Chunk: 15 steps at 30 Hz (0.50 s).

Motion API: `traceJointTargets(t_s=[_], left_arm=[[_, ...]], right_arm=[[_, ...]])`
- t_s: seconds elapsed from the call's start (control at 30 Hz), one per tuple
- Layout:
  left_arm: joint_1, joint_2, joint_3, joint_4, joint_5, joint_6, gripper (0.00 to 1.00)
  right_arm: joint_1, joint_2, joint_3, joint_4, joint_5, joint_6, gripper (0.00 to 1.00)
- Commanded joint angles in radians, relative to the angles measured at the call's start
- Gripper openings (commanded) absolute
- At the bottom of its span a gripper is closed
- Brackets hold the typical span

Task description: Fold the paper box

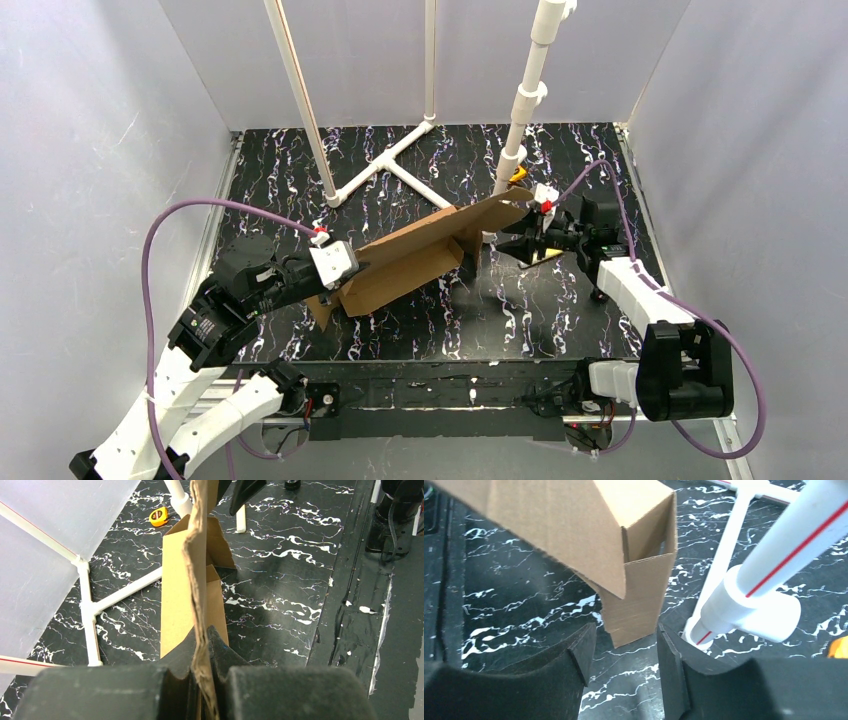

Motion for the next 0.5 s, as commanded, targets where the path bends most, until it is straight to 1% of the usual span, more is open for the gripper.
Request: traceJointTargets(t_s=[0.0, 0.07, 0.17, 0.33, 0.47], left_arm=[[-0.001, 0.014, 0.015, -0.072, -0.015, 0.006, 0.0], [-0.002, 0.015, 0.017, -0.07, -0.013, 0.007, 0.0], [-0.002, 0.018, 0.019, -0.069, -0.012, 0.006, 0.0], [-0.002, 0.009, 0.017, -0.063, -0.013, 0.001, 0.0], [-0.001, -0.004, 0.01, -0.055, -0.013, -0.006, 0.0]], right_arm=[[-0.002, -0.005, -0.014, 0.187, 0.07, 0.093, 0.53], [0.02, 0.007, -0.061, 0.328, 0.119, 0.151, 0.45], [0.072, 0.034, -0.107, 0.468, 0.204, 0.191, 0.43], [0.142, 0.082, -0.137, 0.634, 0.317, 0.26, 0.47], [0.147, 0.106, -0.174, 0.757, 0.34, 0.317, 0.57]])
